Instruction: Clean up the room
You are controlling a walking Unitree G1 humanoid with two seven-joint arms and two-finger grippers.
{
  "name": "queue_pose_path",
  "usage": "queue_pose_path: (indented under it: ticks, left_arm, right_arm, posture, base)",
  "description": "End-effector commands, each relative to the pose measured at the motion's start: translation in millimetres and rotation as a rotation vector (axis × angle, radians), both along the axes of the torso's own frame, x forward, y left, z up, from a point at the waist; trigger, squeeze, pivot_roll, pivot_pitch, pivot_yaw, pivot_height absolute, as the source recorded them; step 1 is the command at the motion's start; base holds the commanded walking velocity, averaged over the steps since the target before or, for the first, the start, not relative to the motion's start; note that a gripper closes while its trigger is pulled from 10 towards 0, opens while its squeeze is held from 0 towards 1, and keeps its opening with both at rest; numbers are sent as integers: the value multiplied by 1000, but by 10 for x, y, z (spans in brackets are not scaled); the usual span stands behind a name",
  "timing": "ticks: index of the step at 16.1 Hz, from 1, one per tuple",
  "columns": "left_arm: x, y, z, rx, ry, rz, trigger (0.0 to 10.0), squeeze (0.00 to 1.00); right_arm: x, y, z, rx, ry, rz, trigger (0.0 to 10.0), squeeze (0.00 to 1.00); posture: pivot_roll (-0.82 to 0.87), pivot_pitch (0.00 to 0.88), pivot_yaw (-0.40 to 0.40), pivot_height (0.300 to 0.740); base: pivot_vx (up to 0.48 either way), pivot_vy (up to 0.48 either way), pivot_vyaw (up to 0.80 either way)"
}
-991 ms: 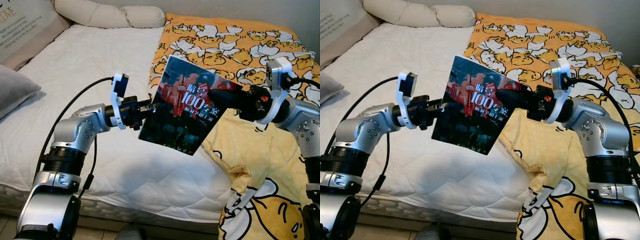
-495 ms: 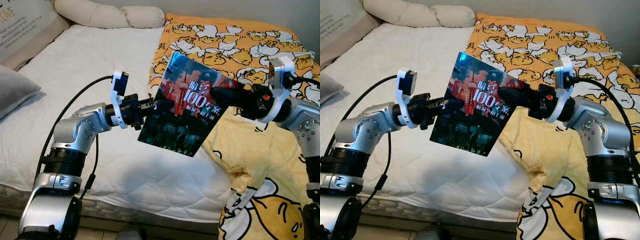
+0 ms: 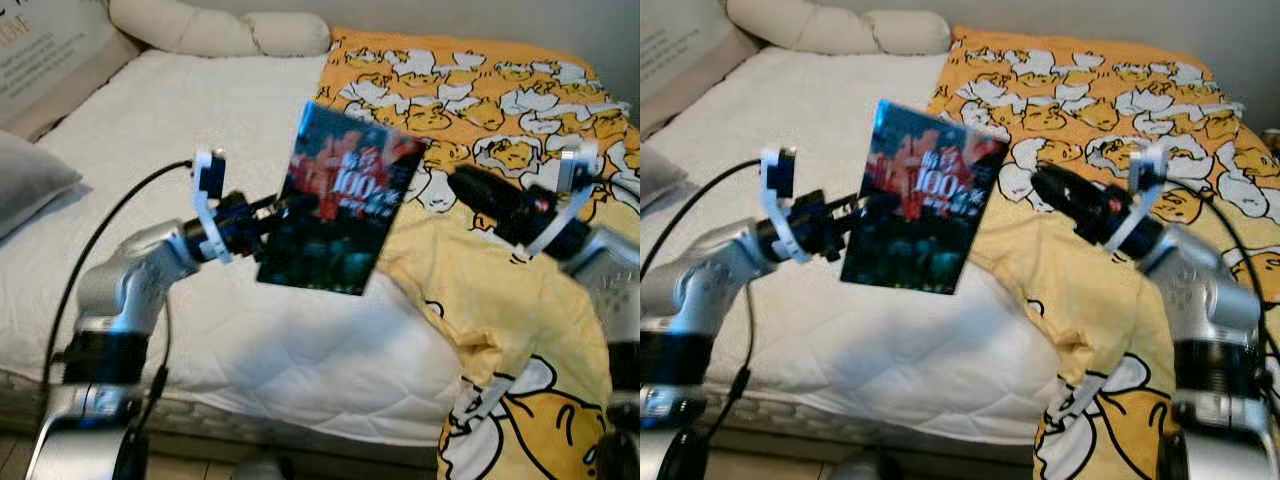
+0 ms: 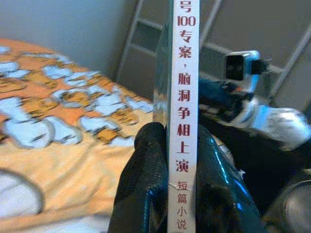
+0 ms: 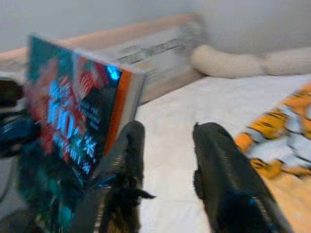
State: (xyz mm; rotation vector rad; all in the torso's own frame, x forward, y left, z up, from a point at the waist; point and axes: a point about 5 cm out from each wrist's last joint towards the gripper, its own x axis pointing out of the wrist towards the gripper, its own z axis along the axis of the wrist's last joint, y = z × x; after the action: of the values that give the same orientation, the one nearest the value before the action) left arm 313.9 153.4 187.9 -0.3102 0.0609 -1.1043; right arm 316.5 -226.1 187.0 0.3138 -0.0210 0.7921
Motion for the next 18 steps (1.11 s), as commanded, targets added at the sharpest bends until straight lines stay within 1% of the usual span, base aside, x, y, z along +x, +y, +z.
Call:
queue_pose_path:
  ticks: [1, 2, 3, 4, 5, 6, 7, 8, 9, 10, 11, 12, 14, 16, 18]
  left_arm:
    - [7, -9, 95, 41, -65, 37, 0, 0]
    - [3, -9, -23, 192, -97, 172, 0, 0]
    - [6, -15, -93, 281, -121, 270, 863, 0]
    - [5, -21, -116, 301, -145, 328, 5373, 0]
    - [-13, -28, -173, 289, -149, 492, 10000, 0]
    - [-25, -9, -185, 288, -154, 566, 10000, 0]
    - [-41, 6, -206, 322, -166, 602, 10000, 0]
    - [-84, 38, -259, 398, -191, 677, 10000, 0]
    - [-102, 41, -273, 407, -189, 687, 10000, 0]
    - [-141, 31, -298, 414, -192, 702, 10000, 0]
    - [-164, 21, -309, 413, -192, 704, 10000, 0]
    - [-209, 21, -346, 427, -190, 721, 10000, 0]
    - [-251, 57, -402, 443, -169, 771, 10000, 0]
    - [-265, 101, -442, 451, -149, 799, 10000, 0]
    - [-292, 116, -477, 460, -140, 800, 10000, 0]
  right_arm:
    - [-6, 12, 35, -19, -23, -38, 10000, 1000]
    - [-33, 126, -132, -30, 2, -157, 10000, 0]
    - [-50, 188, -237, -10, 33, -241, 10000, 0]
    - [-50, 201, -323, -29, 70, -305, 10000, 0]
    - [-76, 230, -560, -78, 167, -474, 10000, 0]
    - [-112, 262, -650, -116, 194, -514, 10000, 0]
    - [-150, 298, -702, -146, 200, -537, 10000, 0]
    - [-228, 341, -805, -238, 181, -664, 10000, 0]
    - [-258, 366, -847, -253, 199, -675, 10000, 0]
    - [-312, 442, -894, -254, 212, -637, 10000, 0]
    - [-342, 479, -909, -254, 210, -605, 10000, 0]
    - [-398, 498, -979, -301, 232, -627, 10000, 0]
    - [-470, 536, -1060, -321, 265, -661, 10000, 0]
    - [-513, 564, -1099, -305, 295, -664, 10000, 0]
    - [-519, 580, -1078, -303, 285, -674, 10000, 0]
  posture:
    - [20, 0, 51, 740]
    - [20, 0, 47, 740]
    - [19, 0, 43, 740]
    - [15, 0, 42, 740]
    - [4, 0, 42, 740]
    - [6, 0, 34, 740]
    - [9, 0, 31, 740]
    - [15, 0, 24, 740]
    - [21, 0, 19, 740]
    - [25, 0, 16, 740]
    - [27, 0, 13, 740]
    - [27, 0, 12, 740]
    - [27, 0, 12, 740]
    - [27, 0, 11, 740]
    - [25, 0, 14, 740]
  base:
    - [0, 0, 0]
    - [0, 0, 0]
    - [0, 0, 0]
    - [0, 0, 0]
    - [0, 0, 0]
    - [0, 0, 0]
    - [0, 0, 0]
    - [0, 0, 0]
    - [0, 0, 0]
    - [0, 259, 0]
    - [0, 277, 0]
    - [0, 379, 0]
    - [0, 390, 0]
    - [0, 390, 0]
    - [0, 396, 0]
